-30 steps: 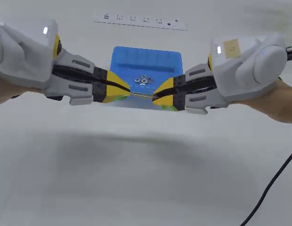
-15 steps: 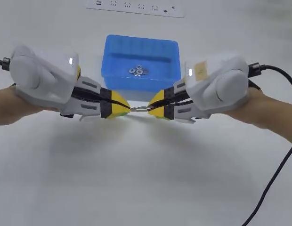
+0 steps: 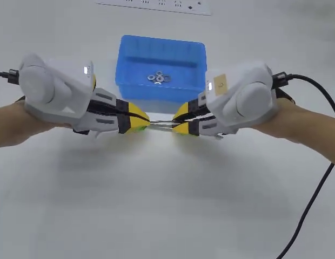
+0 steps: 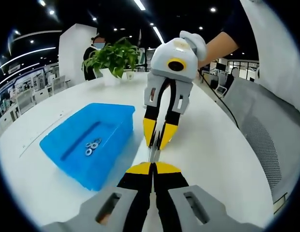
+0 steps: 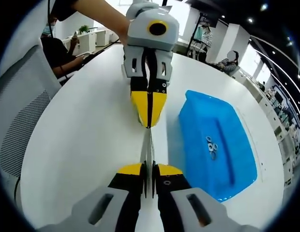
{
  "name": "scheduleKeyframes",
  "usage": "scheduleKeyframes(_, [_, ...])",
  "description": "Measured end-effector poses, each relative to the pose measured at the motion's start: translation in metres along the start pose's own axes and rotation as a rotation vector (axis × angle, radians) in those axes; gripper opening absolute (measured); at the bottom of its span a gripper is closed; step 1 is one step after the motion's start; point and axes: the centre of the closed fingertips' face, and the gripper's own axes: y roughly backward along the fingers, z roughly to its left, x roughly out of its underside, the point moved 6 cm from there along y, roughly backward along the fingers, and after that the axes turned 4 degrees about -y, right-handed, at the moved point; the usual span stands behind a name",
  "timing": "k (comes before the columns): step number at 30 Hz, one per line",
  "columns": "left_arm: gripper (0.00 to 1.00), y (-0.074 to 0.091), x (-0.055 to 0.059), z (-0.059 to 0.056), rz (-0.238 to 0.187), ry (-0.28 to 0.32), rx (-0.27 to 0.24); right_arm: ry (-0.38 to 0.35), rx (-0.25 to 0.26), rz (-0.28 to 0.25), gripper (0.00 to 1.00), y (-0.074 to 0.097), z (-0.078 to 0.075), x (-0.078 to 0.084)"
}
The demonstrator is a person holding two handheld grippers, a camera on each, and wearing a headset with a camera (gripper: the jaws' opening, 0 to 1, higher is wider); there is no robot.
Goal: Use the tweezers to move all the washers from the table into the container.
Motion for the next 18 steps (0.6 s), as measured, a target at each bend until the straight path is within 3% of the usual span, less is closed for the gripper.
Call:
scheduleKeyframes(6, [0.04,0.007,-0.003,0.000,0.008,0.012,-0.021,-0.042,0.003,0.031,0.19,0.002,0.000,0.000])
scheduleKeyframes(9, [0.04,0.012,-0.006,-0.001,0.015,0.030,-0.042,-0.010,0.022,0.051,0.20,0.005,-0.001,0.000])
scheduleKeyframes(13, [0.04,0.021,-0.011,-0.004,0.006,0.056,-0.062,-0.077,0.055,0.005,0.20,0.021,-0.002,-0.006])
scheduleKeyframes(15, [0.07,0.028,-0.014,-0.006,0.001,0.071,-0.080,-0.084,0.090,-0.007,0.22,0.031,-0.002,-0.007])
scheduleKeyframes(16, [0.11,0.032,-0.014,-0.007,0.008,0.105,-0.090,-0.086,0.147,-0.006,0.23,0.039,-0.005,-0.006])
scheduleKeyframes(18, [0.14,0.041,-0.016,-0.011,0.032,0.073,-0.096,-0.188,0.233,-0.024,0.25,0.052,-0.005,-0.002])
